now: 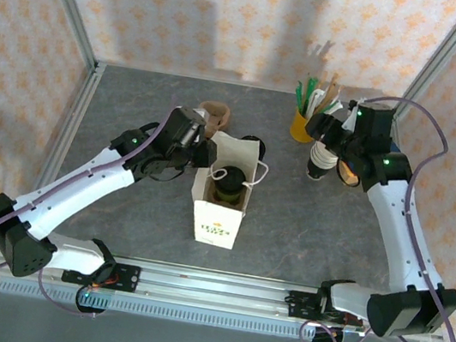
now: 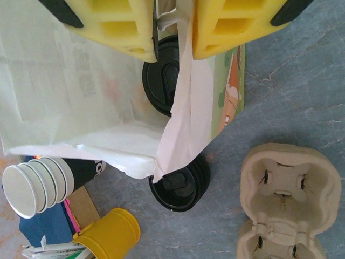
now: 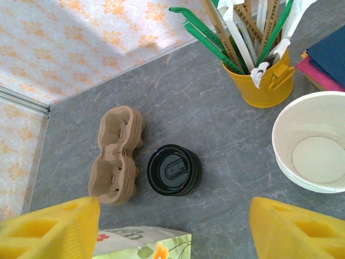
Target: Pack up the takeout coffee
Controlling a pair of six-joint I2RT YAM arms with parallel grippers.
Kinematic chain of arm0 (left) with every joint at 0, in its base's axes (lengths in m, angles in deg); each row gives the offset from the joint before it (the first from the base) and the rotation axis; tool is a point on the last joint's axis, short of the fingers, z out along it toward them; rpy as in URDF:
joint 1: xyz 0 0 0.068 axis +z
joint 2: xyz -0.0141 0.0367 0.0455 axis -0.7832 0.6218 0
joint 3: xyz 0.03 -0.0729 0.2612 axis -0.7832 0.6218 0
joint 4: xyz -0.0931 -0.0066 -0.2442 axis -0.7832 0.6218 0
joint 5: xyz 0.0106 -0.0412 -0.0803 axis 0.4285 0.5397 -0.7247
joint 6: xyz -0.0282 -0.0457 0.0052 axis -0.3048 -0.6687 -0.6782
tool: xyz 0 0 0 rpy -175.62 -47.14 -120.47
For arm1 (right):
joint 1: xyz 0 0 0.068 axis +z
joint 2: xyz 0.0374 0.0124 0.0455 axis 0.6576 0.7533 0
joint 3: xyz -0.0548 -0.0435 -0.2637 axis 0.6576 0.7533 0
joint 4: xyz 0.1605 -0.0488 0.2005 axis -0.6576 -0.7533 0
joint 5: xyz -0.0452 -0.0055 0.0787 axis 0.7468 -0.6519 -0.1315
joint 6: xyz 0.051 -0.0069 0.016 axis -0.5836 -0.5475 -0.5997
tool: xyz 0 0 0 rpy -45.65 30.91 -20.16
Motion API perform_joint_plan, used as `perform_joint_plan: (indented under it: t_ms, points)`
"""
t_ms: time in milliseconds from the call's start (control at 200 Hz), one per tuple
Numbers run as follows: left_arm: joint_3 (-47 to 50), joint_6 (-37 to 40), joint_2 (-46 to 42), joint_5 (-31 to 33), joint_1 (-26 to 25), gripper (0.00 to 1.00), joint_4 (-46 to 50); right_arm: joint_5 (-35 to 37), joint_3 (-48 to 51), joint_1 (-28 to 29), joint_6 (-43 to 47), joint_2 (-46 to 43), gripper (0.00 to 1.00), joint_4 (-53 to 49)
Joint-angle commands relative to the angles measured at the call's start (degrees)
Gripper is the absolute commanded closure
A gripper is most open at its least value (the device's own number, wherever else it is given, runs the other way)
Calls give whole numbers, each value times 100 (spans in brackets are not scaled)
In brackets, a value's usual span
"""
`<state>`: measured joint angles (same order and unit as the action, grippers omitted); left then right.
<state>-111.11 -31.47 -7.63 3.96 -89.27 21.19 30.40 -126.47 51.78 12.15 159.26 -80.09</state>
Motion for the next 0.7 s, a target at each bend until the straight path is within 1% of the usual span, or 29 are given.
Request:
perform_joint_plan:
  t_ms: [0, 180, 305, 345, 450, 501, 591, 696]
  points:
    - [-167, 267, 63, -169, 46, 79, 11, 30, -121, -47, 79, 114, 28, 300]
    - [-162, 237, 96, -187, 114, 79, -2, 288, -219, -166, 292, 259, 28, 356]
    - [-123, 169, 11, -180, 124, 77, -90, 260, -162, -567, 297, 359, 28, 606]
    - [-134, 152, -15, -153, 133, 74, -90, 243, -171, -671, 295, 410, 28, 697]
    - [-144, 111, -97, -83, 133, 61, -116, 67, -225, -880, 325, 639, 28, 947]
    - [-159, 89, -143, -24, 133, 56, -114, 73, -343, -940, 347, 815, 28, 977]
    - [-188, 80, -267, 74, 140, 54, -159, 80, -548, -991, 434, 1082, 29, 1003]
    - [-253, 100, -417, 328, 149, 50, -152, 146, -746, -1012, 548, 1354, 30, 1148]
